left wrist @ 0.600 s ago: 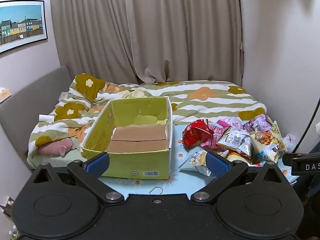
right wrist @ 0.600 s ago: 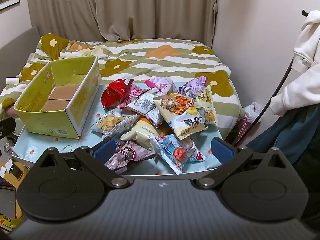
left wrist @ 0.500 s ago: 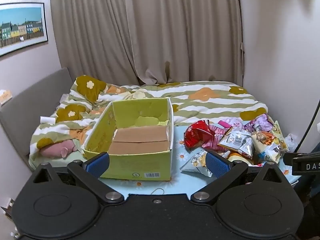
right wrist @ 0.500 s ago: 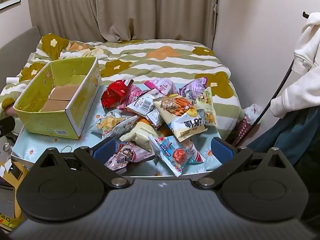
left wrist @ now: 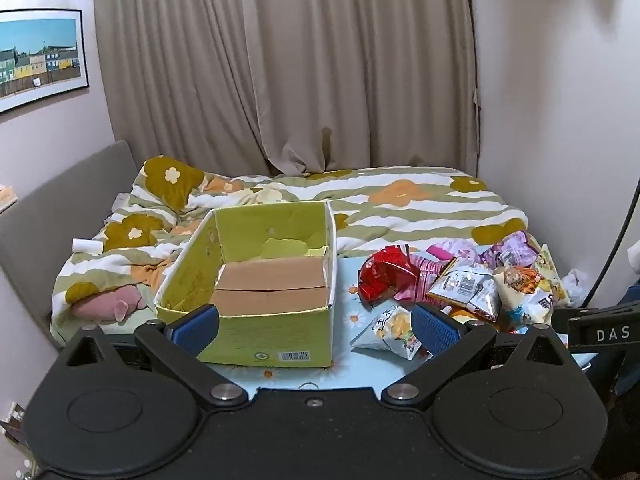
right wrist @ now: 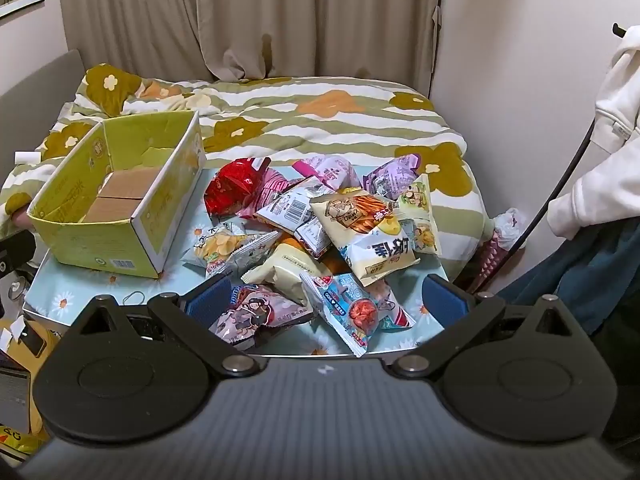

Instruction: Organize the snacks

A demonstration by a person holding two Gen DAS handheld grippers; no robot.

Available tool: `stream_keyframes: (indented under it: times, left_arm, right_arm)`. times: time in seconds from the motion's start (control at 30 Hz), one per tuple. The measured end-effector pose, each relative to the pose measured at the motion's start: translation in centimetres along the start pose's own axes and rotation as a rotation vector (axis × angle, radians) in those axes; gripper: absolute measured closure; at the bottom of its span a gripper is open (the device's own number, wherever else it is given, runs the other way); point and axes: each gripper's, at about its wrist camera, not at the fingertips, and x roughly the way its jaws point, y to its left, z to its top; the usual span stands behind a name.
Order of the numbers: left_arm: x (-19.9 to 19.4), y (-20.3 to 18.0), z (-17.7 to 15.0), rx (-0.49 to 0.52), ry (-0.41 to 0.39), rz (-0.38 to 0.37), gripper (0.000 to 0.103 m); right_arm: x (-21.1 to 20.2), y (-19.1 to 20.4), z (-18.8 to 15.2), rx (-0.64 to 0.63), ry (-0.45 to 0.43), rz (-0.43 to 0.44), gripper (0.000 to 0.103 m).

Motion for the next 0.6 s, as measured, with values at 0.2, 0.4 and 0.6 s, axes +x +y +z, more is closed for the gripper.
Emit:
stream_keyframes:
  times: [0.2,0.4,0.6]
  left_arm:
    - [0.25,-0.12,-0.09,-0.019,0.005,0.006,0.0]
    - [0.37,-0.26,-0.08,0.0,0.012,0.004,0.0]
    - [0.5,-0.14,-0.25,0.004,0.021,0.011,0.0]
  right_arm:
    - [-0.02,-0.09,0.08,-0.001,0.002,-0.001,0.0]
    - [0.19,-0.04,0.01,-0.002,0.001,-0.002,0.0]
    - [0.23,-0.04,0.05,-0.003,0.001,-0.001,0.0]
